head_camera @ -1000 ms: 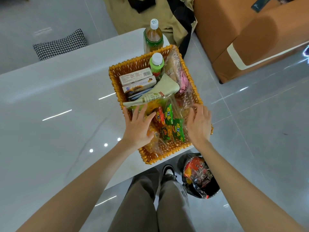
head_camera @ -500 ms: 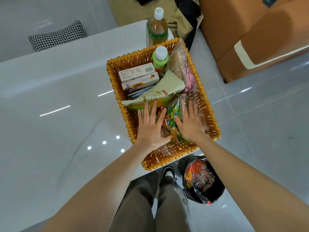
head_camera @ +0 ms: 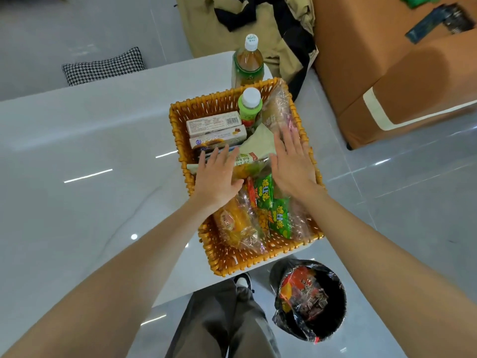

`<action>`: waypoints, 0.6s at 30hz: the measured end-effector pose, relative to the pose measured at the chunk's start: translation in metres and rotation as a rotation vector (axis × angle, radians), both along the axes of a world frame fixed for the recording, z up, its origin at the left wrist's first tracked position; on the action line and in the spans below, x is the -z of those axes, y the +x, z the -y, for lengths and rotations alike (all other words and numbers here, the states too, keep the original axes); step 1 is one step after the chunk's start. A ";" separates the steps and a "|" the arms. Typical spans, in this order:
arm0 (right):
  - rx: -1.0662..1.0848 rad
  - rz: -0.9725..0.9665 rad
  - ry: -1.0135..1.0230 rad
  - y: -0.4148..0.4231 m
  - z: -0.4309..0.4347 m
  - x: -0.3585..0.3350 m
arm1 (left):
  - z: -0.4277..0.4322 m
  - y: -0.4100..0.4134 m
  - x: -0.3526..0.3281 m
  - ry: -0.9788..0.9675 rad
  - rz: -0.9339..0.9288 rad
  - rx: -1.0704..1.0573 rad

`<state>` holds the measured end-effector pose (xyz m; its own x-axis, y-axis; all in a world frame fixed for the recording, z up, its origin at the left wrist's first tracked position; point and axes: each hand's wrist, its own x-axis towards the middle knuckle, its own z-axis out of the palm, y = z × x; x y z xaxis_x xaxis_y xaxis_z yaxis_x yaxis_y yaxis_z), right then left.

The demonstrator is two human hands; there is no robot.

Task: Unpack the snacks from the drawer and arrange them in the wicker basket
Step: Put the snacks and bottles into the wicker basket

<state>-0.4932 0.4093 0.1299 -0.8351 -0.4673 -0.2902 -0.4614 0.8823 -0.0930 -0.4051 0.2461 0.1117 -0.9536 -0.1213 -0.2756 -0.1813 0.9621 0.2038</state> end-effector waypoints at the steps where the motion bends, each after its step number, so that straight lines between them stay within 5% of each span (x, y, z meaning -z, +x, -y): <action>1: 0.000 -0.012 0.027 -0.003 0.002 0.000 | 0.001 -0.010 -0.001 0.027 0.042 0.021; 5: -0.251 -0.118 0.062 -0.010 0.008 -0.009 | 0.006 -0.042 -0.001 0.103 0.181 0.006; 11: -0.470 0.107 0.319 -0.035 0.040 0.006 | 0.022 -0.034 0.008 0.122 0.285 0.087; 18: -0.279 0.447 0.154 -0.045 0.049 0.010 | 0.039 -0.036 0.007 0.086 0.370 0.037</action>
<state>-0.5381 0.3606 0.1195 -0.4649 -0.5777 -0.6709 -0.6250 0.7509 -0.2134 -0.4414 0.2072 0.1049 -0.7909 -0.0500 -0.6099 -0.2232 0.9516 0.2114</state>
